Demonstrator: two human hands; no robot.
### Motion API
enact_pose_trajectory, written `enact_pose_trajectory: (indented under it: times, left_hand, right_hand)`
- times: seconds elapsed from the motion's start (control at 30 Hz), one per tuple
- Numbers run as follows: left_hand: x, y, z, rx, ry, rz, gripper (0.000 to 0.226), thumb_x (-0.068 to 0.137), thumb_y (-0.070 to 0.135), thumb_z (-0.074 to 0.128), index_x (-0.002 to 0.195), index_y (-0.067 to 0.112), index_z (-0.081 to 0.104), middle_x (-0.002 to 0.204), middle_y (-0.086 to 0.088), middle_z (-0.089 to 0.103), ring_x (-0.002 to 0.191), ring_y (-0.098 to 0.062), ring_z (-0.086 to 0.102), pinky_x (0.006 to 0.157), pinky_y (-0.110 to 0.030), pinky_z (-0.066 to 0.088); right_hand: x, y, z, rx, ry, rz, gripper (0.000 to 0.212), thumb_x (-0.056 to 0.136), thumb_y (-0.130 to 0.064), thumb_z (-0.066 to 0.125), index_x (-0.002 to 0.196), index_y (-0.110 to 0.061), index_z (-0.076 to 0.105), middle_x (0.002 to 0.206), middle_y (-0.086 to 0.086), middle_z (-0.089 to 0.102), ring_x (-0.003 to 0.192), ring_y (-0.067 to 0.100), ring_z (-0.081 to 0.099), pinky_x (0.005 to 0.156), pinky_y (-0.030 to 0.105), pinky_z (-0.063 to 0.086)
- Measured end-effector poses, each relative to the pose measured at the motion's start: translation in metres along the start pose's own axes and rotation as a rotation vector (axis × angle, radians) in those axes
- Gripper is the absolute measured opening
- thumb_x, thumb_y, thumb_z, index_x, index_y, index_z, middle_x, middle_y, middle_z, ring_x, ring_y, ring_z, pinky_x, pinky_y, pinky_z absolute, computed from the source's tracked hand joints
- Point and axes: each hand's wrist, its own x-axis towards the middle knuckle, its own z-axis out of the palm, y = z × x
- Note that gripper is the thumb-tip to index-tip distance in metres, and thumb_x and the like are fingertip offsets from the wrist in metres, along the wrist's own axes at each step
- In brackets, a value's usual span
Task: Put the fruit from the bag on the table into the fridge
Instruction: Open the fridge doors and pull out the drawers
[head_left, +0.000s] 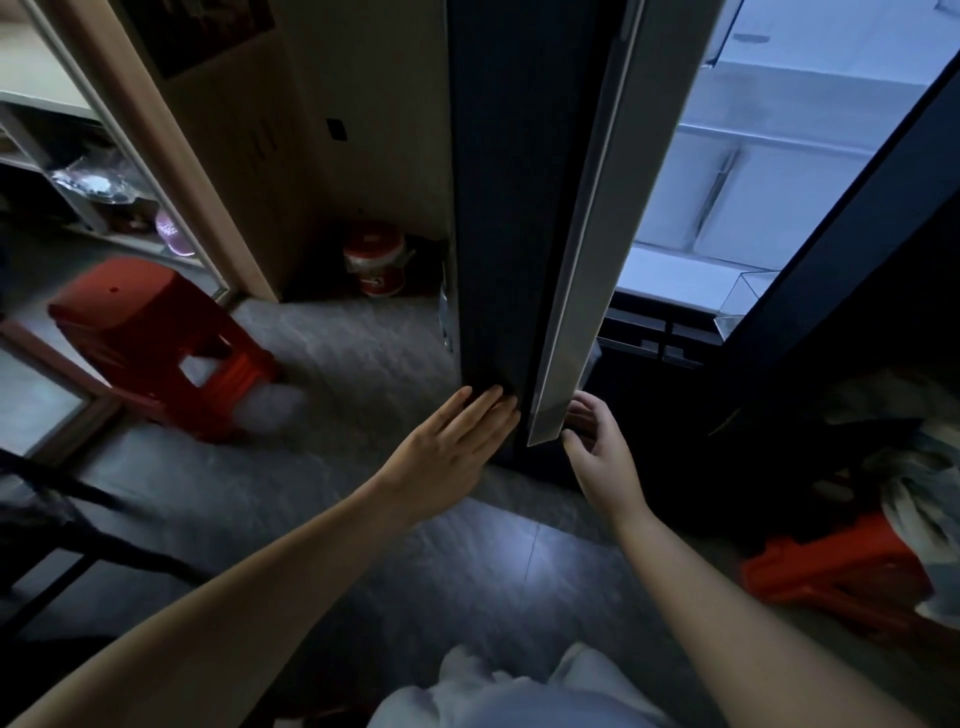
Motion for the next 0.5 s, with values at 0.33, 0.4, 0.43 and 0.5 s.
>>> enact_pose_trajectory:
  times: [0.33,0.4,0.43,0.5]
  left_hand:
    - [-0.039,-0.011,0.0,-0.113,0.015,-0.181,0.06,0.084,0.029,0.052,0.14,0.01,0.043,0.146,-0.009,0.042,0.138,-0.027,0.029,0.113,-0.044,0.025]
    - [-0.046,-0.013,0.0,-0.133,0.012,-0.203,0.059,0.084,0.029,0.052,0.139,0.01,0.043,0.145,-0.008,0.043,0.137,-0.026,0.03,0.112,-0.044,0.027]
    - [-0.049,-0.014,0.001,-0.137,0.004,-0.21,0.06,0.084,0.029,0.051,0.14,0.01,0.042,0.146,-0.008,0.043,0.137,-0.026,0.03,0.112,-0.044,0.026]
    - [-0.055,-0.016,0.001,-0.123,-0.023,-0.209,0.063,0.084,0.032,0.049,0.142,0.01,0.038,0.147,-0.008,0.04,0.138,-0.026,0.029,0.113,-0.043,0.024]
  right_hand:
    - [-0.012,-0.015,0.048,0.038,-0.059,-0.016,0.034,0.09,-0.005,0.054,0.119,-0.023,0.056,0.11,-0.007,0.064,0.103,0.005,0.06,0.091,0.028,0.051]
    - [-0.014,-0.018,0.056,0.029,-0.095,-0.032,0.035,0.091,-0.004,0.053,0.12,-0.023,0.056,0.11,-0.007,0.064,0.103,0.005,0.06,0.09,0.026,0.05]
    - [-0.014,-0.019,0.06,0.013,-0.113,-0.042,0.036,0.091,-0.003,0.053,0.12,-0.023,0.056,0.111,-0.007,0.063,0.104,0.005,0.06,0.09,0.026,0.05]
    - [-0.013,-0.021,0.067,-0.041,-0.13,-0.078,0.036,0.091,-0.003,0.052,0.12,-0.023,0.057,0.112,-0.008,0.062,0.105,0.004,0.059,0.09,0.024,0.05]
